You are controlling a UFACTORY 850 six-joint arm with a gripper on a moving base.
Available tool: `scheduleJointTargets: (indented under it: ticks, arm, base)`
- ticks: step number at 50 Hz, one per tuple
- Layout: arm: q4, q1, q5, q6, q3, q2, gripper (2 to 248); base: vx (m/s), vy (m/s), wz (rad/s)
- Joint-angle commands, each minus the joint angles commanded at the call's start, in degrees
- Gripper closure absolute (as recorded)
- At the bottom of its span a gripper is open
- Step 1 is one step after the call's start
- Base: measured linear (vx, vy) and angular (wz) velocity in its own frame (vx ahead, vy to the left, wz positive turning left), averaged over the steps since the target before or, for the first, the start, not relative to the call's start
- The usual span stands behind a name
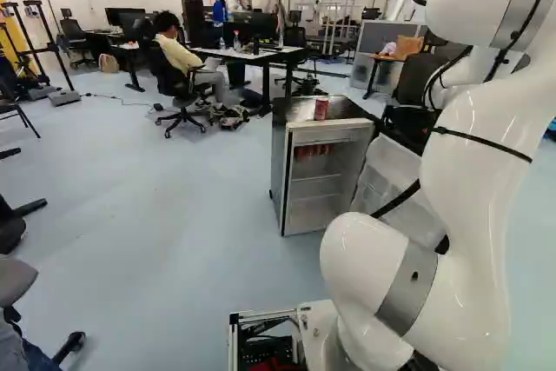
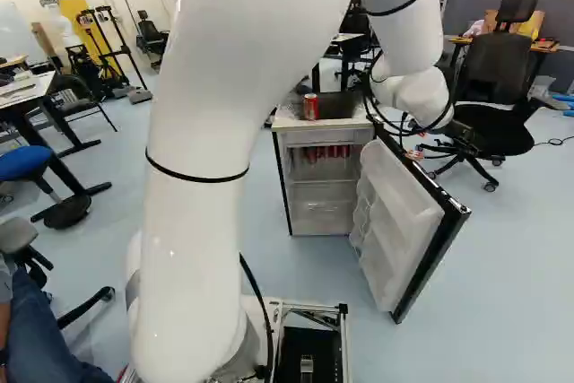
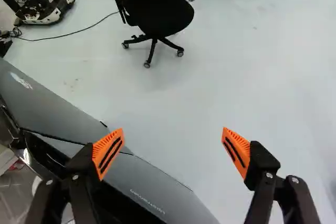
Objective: Grab a drink from the fridge
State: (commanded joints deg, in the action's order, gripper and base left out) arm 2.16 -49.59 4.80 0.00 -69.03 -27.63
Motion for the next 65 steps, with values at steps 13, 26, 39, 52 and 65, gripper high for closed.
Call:
scheduleJointTargets:
  ticks: [13,26,39,52,65]
  arm:
    - [-1.6,-0.1,-5.9,0.0,-3.2,-2.4,3]
    - [-3.2,-0.2,-11.9,0.0,-6.4,-4.8,3]
    - [-4.6,-0.2,-17.1,0.0,-8.7,-6.4,3]
    - [-4.6,-0.2,-17.1,0.0,-8.7,-6.4,3]
    - [-4.6,-0.4,-17.1,0.0,-7.9,-5.9,3]
  base:
    - [0.000,0.000,0.000]
    - [0.000,0.000,0.000]
    - [0.000,0.000,0.000]
    - [0.000,0.000,0.000]
    - [0.000,0.000,0.000]
